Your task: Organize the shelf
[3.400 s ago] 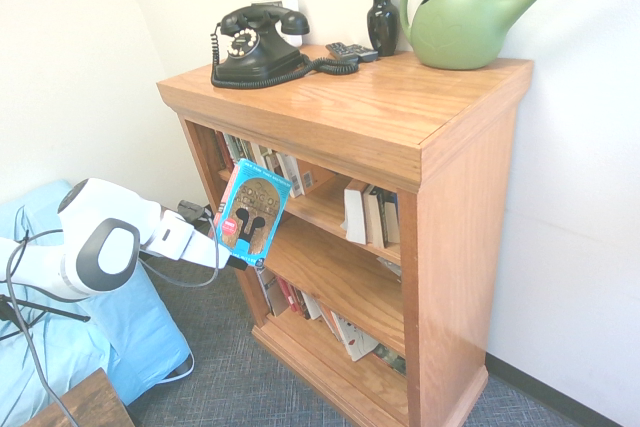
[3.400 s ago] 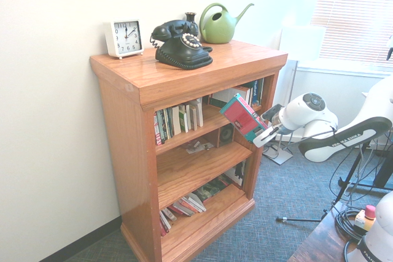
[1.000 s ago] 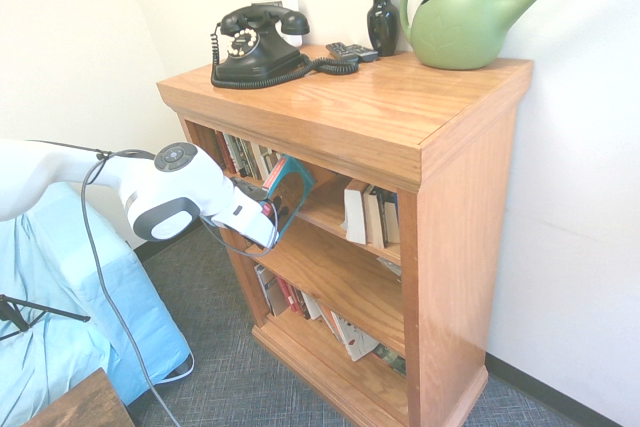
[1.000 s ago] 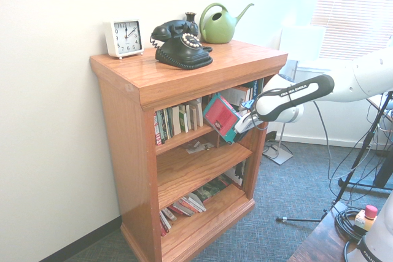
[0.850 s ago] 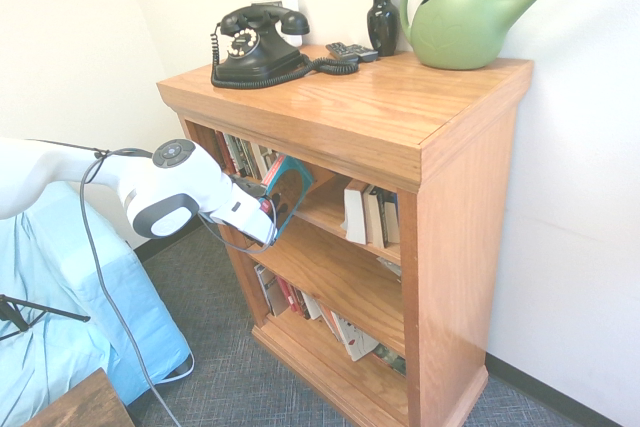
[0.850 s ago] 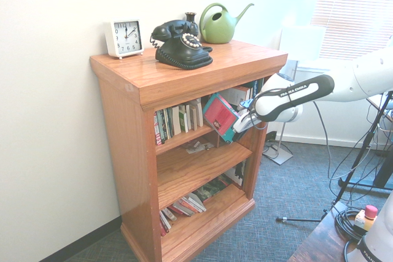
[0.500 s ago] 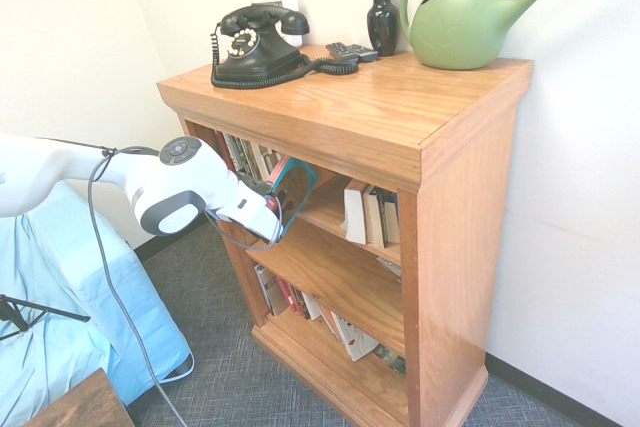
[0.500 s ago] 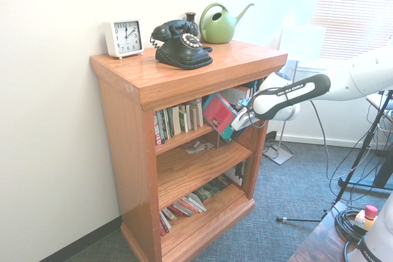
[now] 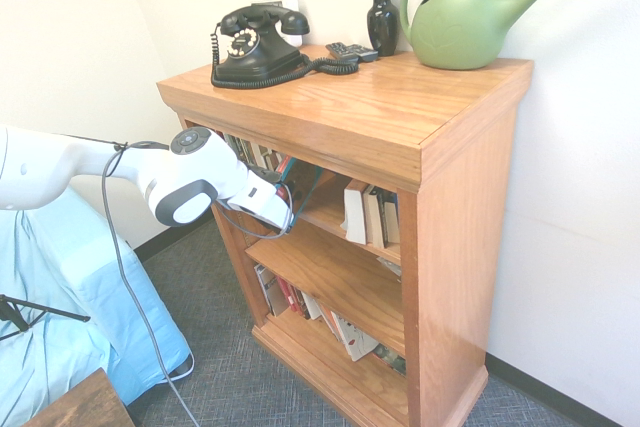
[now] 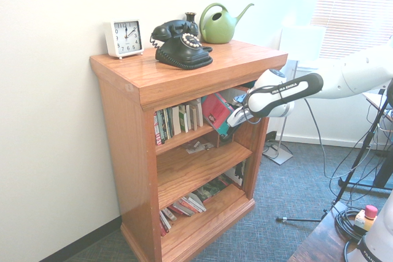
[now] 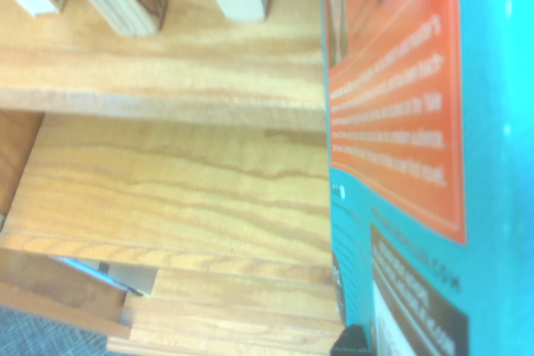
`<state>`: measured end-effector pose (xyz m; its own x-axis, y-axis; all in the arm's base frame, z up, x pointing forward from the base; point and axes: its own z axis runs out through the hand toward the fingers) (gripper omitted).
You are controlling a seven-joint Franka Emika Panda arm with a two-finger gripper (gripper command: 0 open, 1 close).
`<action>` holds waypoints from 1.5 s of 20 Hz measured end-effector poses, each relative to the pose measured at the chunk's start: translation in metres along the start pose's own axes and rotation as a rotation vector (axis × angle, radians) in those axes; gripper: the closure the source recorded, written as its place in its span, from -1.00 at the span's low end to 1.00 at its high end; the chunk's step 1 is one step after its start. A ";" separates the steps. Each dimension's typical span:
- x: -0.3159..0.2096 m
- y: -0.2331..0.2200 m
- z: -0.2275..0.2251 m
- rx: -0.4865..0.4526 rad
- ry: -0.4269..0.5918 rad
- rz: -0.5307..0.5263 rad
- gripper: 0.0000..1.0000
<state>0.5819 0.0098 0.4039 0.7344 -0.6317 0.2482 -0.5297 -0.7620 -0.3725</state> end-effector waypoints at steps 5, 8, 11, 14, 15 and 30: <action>0.007 -0.011 -0.006 0.004 0.030 -0.006 1.00; 0.011 -0.013 -0.004 0.001 0.036 -0.005 1.00; 0.015 -0.018 -0.005 -0.002 0.049 -0.009 -1.00; 0.017 -0.023 -0.007 -0.001 0.058 -0.018 -1.00; 0.017 -0.026 -0.007 0.001 0.059 -0.021 -1.00; -0.033 -0.041 -0.004 -0.011 0.033 -0.051 -1.00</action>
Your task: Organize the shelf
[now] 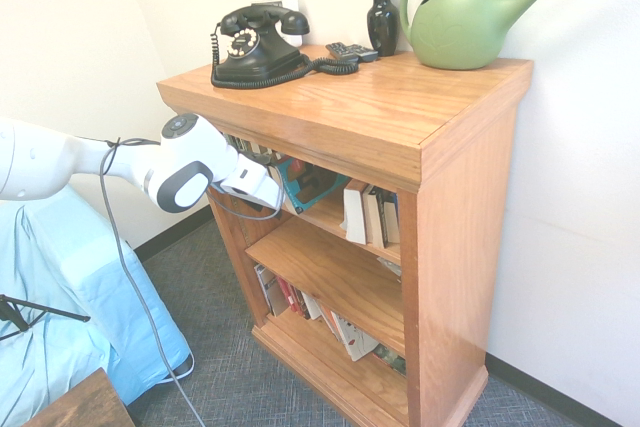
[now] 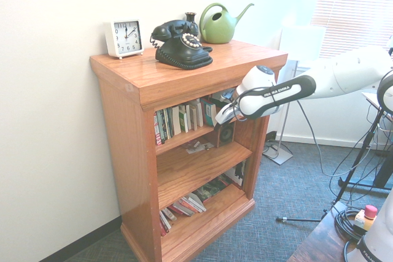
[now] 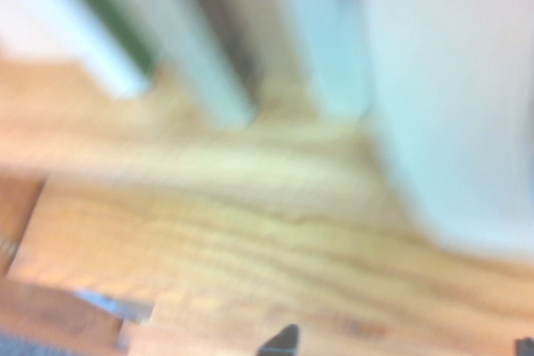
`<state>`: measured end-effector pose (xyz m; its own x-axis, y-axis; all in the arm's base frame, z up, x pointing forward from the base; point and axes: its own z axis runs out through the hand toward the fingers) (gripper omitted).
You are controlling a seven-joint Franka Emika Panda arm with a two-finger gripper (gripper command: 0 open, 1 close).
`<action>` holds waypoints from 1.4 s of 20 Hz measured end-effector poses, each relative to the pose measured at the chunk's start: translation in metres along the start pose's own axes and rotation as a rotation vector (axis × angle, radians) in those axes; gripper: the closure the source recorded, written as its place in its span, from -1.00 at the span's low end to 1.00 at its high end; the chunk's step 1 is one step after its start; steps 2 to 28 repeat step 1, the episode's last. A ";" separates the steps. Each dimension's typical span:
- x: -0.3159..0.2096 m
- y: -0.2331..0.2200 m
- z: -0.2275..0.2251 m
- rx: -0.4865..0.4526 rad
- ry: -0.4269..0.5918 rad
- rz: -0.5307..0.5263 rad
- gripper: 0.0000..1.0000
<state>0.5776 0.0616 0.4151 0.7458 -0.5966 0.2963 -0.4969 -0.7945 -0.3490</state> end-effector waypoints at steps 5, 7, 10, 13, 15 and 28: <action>-0.013 0.004 -0.008 -0.005 -0.003 0.003 -1.00; -0.013 0.004 -0.008 -0.005 -0.003 0.003 -1.00; -0.013 0.004 -0.008 -0.005 -0.003 0.003 -1.00; -0.013 0.004 -0.008 -0.005 -0.003 0.003 -1.00; -0.013 0.004 -0.008 -0.005 -0.003 0.003 -1.00; -0.013 0.004 -0.008 -0.005 -0.003 0.003 -1.00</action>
